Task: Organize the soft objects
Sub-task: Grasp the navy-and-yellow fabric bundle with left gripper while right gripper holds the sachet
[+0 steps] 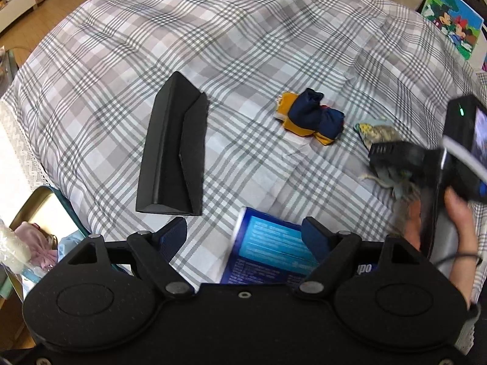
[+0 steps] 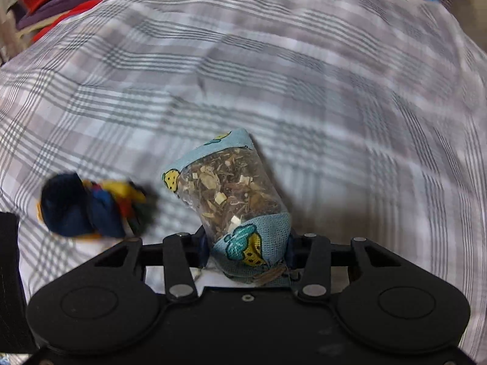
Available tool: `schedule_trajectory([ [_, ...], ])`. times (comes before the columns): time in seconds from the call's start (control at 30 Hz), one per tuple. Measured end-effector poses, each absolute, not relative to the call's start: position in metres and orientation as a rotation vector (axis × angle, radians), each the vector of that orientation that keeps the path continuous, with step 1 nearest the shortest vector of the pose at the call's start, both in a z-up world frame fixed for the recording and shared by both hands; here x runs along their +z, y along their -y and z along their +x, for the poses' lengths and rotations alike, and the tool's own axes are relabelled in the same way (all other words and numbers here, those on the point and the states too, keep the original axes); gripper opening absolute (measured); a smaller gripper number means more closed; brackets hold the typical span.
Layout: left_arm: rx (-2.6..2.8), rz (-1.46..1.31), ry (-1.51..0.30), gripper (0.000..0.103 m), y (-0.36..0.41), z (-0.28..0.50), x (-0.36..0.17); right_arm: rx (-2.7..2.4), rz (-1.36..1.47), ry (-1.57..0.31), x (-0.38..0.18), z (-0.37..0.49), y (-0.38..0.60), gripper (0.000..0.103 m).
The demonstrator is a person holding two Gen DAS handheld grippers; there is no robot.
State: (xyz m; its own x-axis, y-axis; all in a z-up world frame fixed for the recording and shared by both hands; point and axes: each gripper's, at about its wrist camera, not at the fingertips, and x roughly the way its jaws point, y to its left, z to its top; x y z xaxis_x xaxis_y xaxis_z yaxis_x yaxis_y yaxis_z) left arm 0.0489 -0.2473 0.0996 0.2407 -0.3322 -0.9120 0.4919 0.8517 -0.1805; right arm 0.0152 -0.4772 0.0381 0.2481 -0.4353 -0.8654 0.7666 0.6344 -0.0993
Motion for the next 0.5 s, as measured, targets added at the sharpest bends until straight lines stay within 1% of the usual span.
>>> schedule_trajectory([
  [0.07,-0.574,0.159,-1.203,0.078,0.252,0.046,0.101,-0.849,0.401,-1.01,0.036,0.005,0.478,0.044],
  [0.17,-0.579,0.158,-1.21,0.078,0.259,0.045,0.1,-0.853,0.418,-1.005,0.034,0.01,0.485,0.048],
  [0.3,-0.585,0.162,-1.232,0.078,0.272,0.048,0.095,-0.858,0.422,-0.984,0.031,0.009,0.489,0.051],
  [0.4,-0.602,0.171,-1.239,0.078,0.283,0.049,0.092,-0.849,0.403,-0.98,0.03,0.012,0.488,0.055],
  [0.5,-0.598,0.177,-1.231,0.078,0.291,0.051,0.092,-0.831,0.407,-0.974,0.029,0.012,0.489,0.063],
])
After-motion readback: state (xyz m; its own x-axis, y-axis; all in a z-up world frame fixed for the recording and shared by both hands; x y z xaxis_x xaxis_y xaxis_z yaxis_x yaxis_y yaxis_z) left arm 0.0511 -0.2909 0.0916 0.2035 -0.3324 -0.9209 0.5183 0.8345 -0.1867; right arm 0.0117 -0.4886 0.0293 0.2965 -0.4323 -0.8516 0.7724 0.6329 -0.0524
